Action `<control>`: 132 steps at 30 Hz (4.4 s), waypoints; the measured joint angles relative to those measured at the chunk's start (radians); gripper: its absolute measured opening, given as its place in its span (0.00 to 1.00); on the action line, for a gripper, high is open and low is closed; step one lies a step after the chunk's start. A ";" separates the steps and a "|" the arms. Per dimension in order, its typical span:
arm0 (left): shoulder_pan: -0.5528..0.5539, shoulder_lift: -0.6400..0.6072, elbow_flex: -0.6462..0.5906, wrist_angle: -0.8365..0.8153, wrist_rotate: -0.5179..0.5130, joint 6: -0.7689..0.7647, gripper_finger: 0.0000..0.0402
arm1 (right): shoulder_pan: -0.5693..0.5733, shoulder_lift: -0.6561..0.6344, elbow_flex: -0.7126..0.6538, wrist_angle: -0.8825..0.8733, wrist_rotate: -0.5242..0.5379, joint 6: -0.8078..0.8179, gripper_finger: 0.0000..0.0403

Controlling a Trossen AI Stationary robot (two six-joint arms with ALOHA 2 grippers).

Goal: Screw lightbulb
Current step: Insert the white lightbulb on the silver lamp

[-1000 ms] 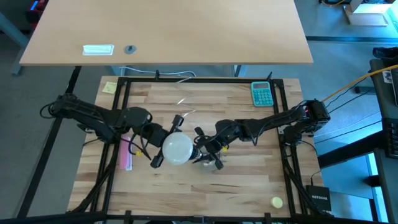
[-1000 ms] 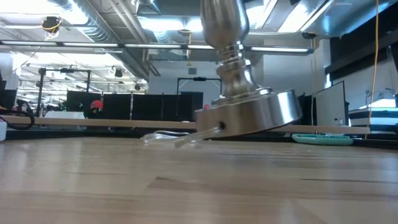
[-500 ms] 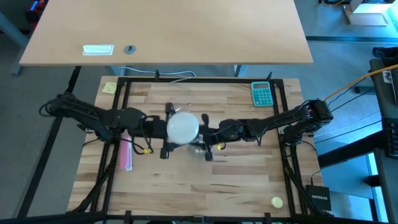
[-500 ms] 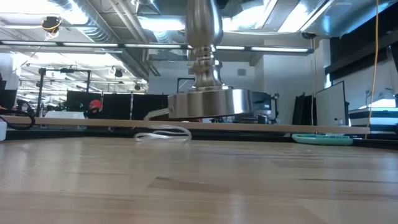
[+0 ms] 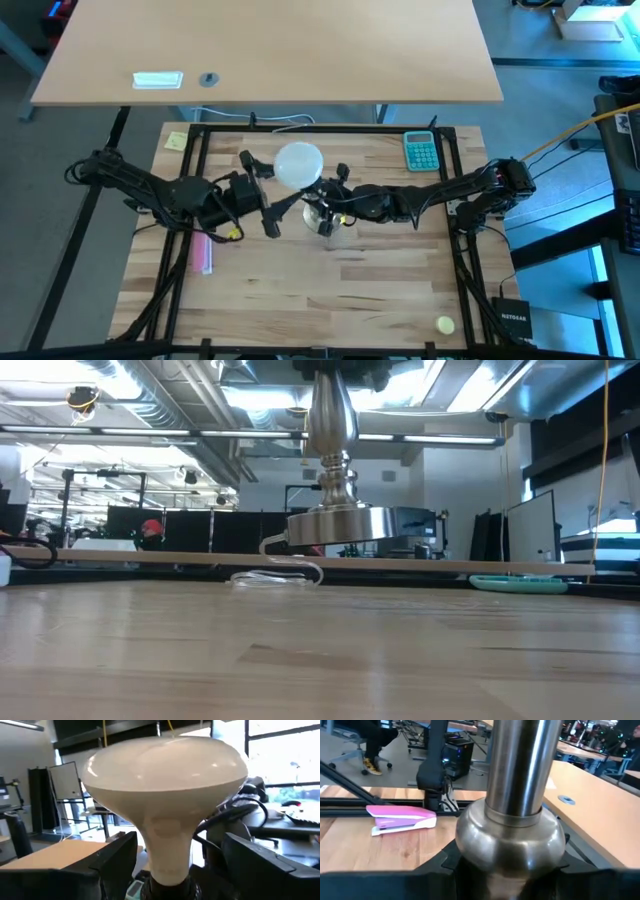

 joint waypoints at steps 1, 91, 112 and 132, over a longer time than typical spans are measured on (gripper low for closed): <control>0.009 0.001 0.000 0.006 0.000 0.000 0.69 | 0.000 0.000 0.000 0.000 0.000 0.003 0.35; 0.004 -0.046 0.000 -0.158 0.054 -0.108 0.80 | -0.006 -0.004 -0.001 0.027 -0.070 -0.065 0.35; 0.110 -0.007 0.002 -0.095 0.063 -0.159 0.78 | -0.014 0.032 -0.003 0.053 -0.033 -0.042 0.35; 0.100 0.023 0.003 -0.091 0.222 -0.054 0.32 | -0.012 0.032 -0.004 0.059 -0.180 -0.090 0.35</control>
